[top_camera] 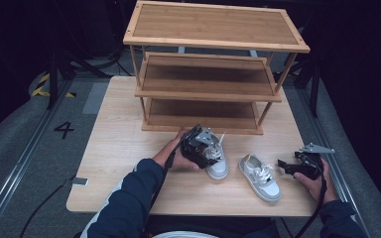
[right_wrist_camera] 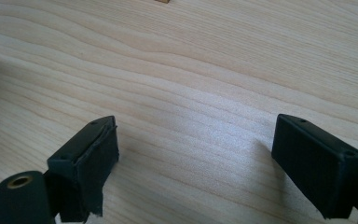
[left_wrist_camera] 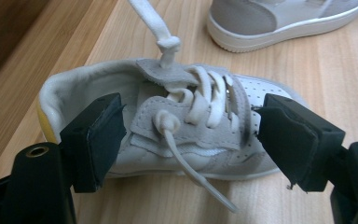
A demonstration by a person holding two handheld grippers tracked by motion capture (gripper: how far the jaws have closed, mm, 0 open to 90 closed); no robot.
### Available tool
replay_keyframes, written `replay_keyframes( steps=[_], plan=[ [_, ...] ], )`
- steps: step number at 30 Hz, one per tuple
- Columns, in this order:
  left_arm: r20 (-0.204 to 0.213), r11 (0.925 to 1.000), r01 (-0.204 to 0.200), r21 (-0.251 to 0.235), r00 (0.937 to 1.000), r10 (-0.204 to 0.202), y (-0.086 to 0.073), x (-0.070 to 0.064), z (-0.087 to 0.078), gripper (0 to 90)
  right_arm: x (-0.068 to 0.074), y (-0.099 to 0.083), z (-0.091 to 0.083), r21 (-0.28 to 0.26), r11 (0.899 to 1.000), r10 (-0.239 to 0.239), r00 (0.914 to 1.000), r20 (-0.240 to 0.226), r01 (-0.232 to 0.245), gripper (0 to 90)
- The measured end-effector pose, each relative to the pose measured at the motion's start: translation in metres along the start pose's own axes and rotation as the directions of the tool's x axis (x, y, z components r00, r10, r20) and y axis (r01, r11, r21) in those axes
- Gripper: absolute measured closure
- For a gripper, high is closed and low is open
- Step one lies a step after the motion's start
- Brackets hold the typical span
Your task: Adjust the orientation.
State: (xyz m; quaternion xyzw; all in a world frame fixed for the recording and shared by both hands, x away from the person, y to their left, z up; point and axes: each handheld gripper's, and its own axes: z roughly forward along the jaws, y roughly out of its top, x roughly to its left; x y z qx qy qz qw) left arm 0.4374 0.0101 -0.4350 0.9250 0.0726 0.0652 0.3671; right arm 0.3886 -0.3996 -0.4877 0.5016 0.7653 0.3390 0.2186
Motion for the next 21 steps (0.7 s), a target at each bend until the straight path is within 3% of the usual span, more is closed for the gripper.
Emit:
replay_keyframes(
  steps=[1, 3, 8, 11, 13, 16, 21],
  plan=[
    [-0.008, 1.0, 0.001, 0.003, 1.0, -0.001, 0.0, 0.0, 0.001, 23.1, 0.0, 0.0, 0.0, 0.001, 1.0, -0.003, 1.0, 0.0, 0.003, 14.8],
    [0.003, 0.9998, 0.013, 0.014, 0.9999, -0.013, 0.001, 0.004, 0.003, 18.7, 0.0, 0.0, 0.0, 0.001, 1.0, -0.003, 1.0, -0.001, 0.003, 14.8],
    [0.034, 0.9992, 0.036, 0.019, 0.9987, -0.037, 0.0, 0.007, 0.004, 18.3, 0.0, 0.0, 0.0, 0.001, 1.0, -0.005, 1.0, -0.002, 0.005, 14.8],
    [0.048, 0.9987, 0.022, 0.045, 0.9986, -0.024, 0.0, 0.006, 0.002, 21.8, 0.0, 0.0, 0.0, 0.0, 1.0, -0.006, 1.0, -0.004, 0.006, 14.7],
    [0.075, 0.9977, 0.003, 0.068, 0.9971, -0.008, -0.002, 0.003, 0.0, 24.1, 0.0, -0.001, 0.0, 0.001, 1.0, -0.006, 1.0, -0.006, 0.006, 14.8],
    [0.074, 0.9943, -0.022, 0.105, 0.9971, 0.015, -0.006, -0.005, -0.005, 25.6, 0.0, -0.001, -0.001, 0.0, 1.0, -0.006, 0.9999, -0.008, 0.006, 14.8],
    [0.105, 0.9956, -0.005, 0.093, 0.9945, -0.005, -0.017, -0.017, -0.024, 29.5, 0.001, -0.001, -0.001, 0.001, 1.0, -0.006, 0.9999, -0.011, 0.006, 14.8]
  ],
)
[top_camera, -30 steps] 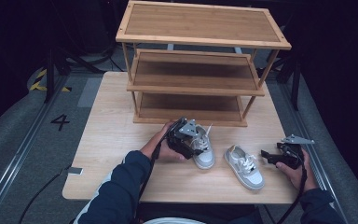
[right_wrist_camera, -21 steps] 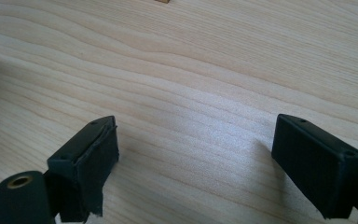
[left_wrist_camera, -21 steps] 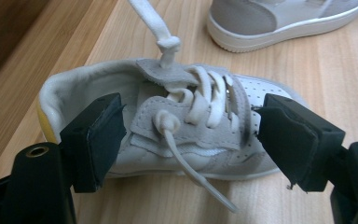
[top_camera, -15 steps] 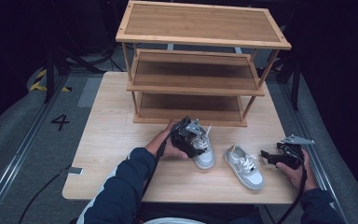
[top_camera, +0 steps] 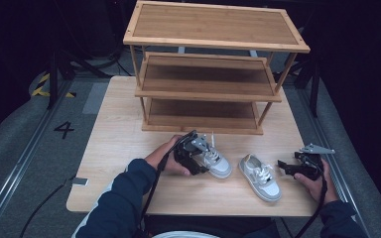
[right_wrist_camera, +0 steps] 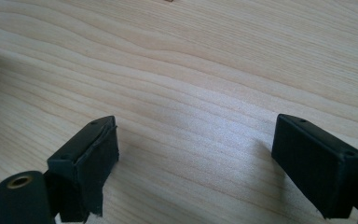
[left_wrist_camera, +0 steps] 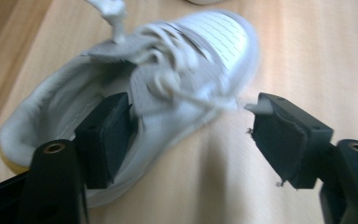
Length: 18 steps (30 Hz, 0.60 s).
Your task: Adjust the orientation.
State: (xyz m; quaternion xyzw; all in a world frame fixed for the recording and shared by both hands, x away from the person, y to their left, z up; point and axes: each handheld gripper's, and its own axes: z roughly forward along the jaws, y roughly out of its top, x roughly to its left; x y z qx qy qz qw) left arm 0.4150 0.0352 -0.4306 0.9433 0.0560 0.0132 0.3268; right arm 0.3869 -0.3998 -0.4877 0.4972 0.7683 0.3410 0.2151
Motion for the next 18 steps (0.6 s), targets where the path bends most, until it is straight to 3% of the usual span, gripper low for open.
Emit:
replay_keyframes(
  steps=[4, 6, 11, 16, 18],
  plan=[
    [-0.007, 0.9998, -0.018, -0.007, 0.9998, 0.017, -0.009, -0.011, -0.013, 30.0, 0.0, 0.0, 0.0, 0.0, 1.0, 0.0, 1.0, 0.0, 0.0, 14.8],
    [-0.009, 0.9999, -0.007, -0.007, 0.9999, 0.007, -0.013, -0.018, -0.018, 30.5, 0.0, 0.0, 0.0, 0.0, 1.0, -0.001, 1.0, 0.0, 0.001, 14.8],
    [0.018, 0.9999, -0.009, -0.014, 0.9998, 0.009, -0.02, -0.032, -0.024, 32.2, 0.0, 0.0, 0.0, 0.0, 1.0, -0.001, 1.0, 0.0, 0.001, 14.8],
    [0.002, 0.9998, -0.019, -0.003, 0.9998, 0.019, -0.022, -0.05, -0.027, 32.0, 0.0, 0.0, 0.0, 0.0, 1.0, -0.001, 1.0, 0.0, 0.001, 14.8],
    [-0.024, 0.999, -0.043, 0.012, 0.9988, 0.043, -0.023, -0.057, -0.031, 31.6, 0.0, 0.0, 0.0, 0.0, 1.0, -0.001, 1.0, 0.0, 0.001, 14.8]
  ],
)
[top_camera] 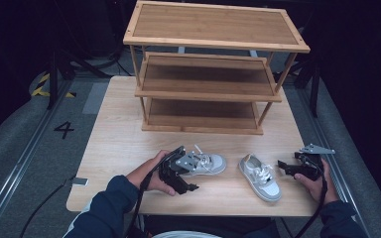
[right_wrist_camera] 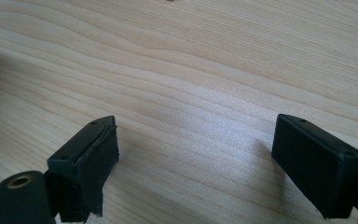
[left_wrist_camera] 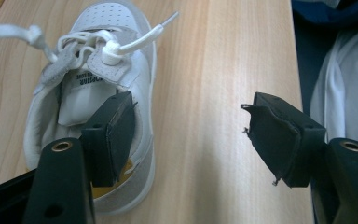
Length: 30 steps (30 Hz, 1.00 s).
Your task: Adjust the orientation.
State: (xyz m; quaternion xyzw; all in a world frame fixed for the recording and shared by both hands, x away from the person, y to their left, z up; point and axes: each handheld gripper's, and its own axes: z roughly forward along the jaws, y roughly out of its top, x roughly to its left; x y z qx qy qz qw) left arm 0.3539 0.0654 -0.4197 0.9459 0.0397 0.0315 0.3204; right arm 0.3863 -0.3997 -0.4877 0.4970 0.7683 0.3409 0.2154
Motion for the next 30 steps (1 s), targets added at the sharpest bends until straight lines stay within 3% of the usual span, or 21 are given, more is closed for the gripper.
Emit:
replay_keyframes(
  steps=[4, 8, 12, 15, 17, 21, 23, 25, 30],
  plan=[
    [-0.031, 0.9995, 0.009, -0.03, 0.9995, -0.01, -0.006, -0.002, -0.014, 30.6, 0.0, 0.0, 0.0, 0.0, 1.0, -0.001, 1.0, 0.0, 0.001, 14.8],
    [-0.074, 1.0, 0.004, 0.0, 0.9973, -0.004, -0.012, 0.002, -0.023, 33.2, 0.0, 0.0, 0.0, 0.0, 1.0, -0.001, 1.0, 0.0, 0.001, 14.8],
    [-0.11, 0.9994, 0.034, 0.004, 0.9934, -0.033, -0.019, 0.007, -0.025, 30.6, 0.0, 0.0, 0.0, 0.0, 1.0, -0.001, 1.0, -0.001, 0.001, 14.8],
    [-0.126, 0.9969, 0.078, 0.006, 0.989, -0.077, -0.029, 0.015, -0.022, 28.9, 0.0, 0.0, 0.0, 0.0, 1.0, -0.001, 1.0, 0.0, 0.001, 14.8],
    [-0.113, 0.9942, 0.107, 0.002, 0.9878, -0.106, -0.035, 0.02, -0.019, 28.8, 0.0, 0.0, 0.0, 0.0, 1.0, -0.001, 1.0, 0.0, 0.001, 14.8],
    [-0.089, 0.9919, 0.124, 0.025, 0.9885, -0.122, -0.04, 0.021, -0.01, 30.1, 0.0, 0.0, 0.0, 0.0, 1.0, -0.002, 1.0, -0.001, 0.002, 14.8],
    [-0.089, 0.9917, 0.125, 0.029, 0.9886, -0.122, -0.04, 0.02, -0.01, 29.2, 0.0, 0.0, 0.0, 0.0, 1.0, -0.002, 1.0, -0.002, 0.002, 14.8],
    [-0.068, 0.9911, 0.132, 0.019, 0.9892, -0.13, -0.04, 0.018, -0.01, 33.2, 0.0, 0.0, 0.0, 0.0, 1.0, -0.003, 1.0, -0.003, 0.003, 14.8],
    [-0.028, 0.9935, 0.114, 0.011, 0.9932, -0.113, -0.038, 0.008, -0.01, 33.7, 0.0, 0.0, 0.0, 0.0, 1.0, -0.003, 1.0, -0.003, 0.003, 14.7]
  ],
)
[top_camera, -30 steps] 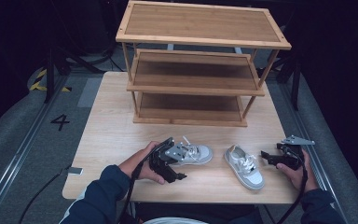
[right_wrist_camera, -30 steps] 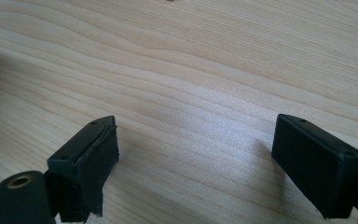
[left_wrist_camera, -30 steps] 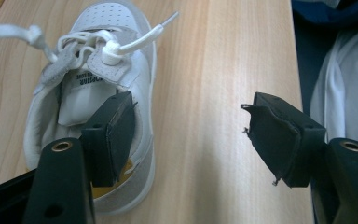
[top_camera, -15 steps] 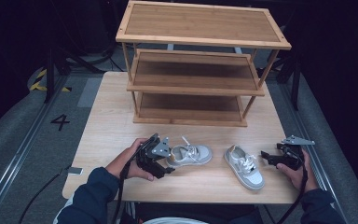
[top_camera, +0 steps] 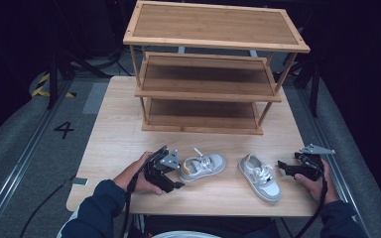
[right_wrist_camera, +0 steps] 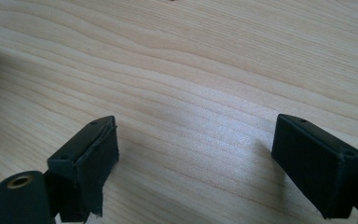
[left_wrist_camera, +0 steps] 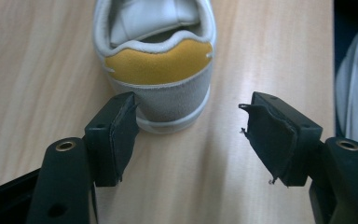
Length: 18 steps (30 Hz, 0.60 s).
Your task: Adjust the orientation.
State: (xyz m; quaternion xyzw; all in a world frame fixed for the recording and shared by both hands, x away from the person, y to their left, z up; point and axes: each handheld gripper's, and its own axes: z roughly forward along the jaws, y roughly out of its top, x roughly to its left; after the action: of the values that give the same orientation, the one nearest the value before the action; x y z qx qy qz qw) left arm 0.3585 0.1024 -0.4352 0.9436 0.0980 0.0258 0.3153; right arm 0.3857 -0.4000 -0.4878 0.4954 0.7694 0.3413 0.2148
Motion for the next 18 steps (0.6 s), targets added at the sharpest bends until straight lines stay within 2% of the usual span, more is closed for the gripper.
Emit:
replay_keyframes(
  steps=[3, 5, 10, 13, 16, 18],
  plan=[
    [0.042, 0.9997, -0.015, -0.018, 0.999, 0.016, 0.001, -0.005, 0.002, 38.4, 0.0, 0.0, 0.0, 0.0, 1.0, 0.0, 1.0, 0.001, 0.0, 14.6],
    [0.051, 0.9994, -0.029, -0.018, 0.9982, 0.03, 0.004, -0.009, 0.004, 38.7, 0.0, 0.0, 0.0, 0.0, 1.0, 0.0, 1.0, 0.001, 0.0, 14.6],
    [0.108, 0.9964, -0.078, -0.033, 0.9908, 0.081, 0.017, -0.022, 0.015, 44.4, 0.0, 0.0, 0.0, 0.0, 1.0, 0.0, 1.0, 0.001, 0.0, 14.6],
    [0.118, 0.9945, -0.099, -0.034, 0.9877, 0.103, 0.026, -0.028, 0.022, 46.9, 0.0, 0.0, 0.0, 0.0, 1.0, 0.0, 1.0, 0.001, 0.0, 14.6],
    [0.137, 0.9898, -0.14, -0.03, 0.9803, 0.142, 0.037, -0.032, 0.029, 48.7, 0.0, 0.0, 0.0, 0.0, 1.0, 0.0, 1.0, 0.001, 0.0, 14.6],
    [0.125, 0.9858, -0.166, -0.024, 0.9779, 0.168, 0.043, -0.036, 0.032, 51.3, 0.0, 0.0, 0.0, 0.0, 1.0, 0.0, 1.0, 0.001, 0.0, 14.7]
  ],
)
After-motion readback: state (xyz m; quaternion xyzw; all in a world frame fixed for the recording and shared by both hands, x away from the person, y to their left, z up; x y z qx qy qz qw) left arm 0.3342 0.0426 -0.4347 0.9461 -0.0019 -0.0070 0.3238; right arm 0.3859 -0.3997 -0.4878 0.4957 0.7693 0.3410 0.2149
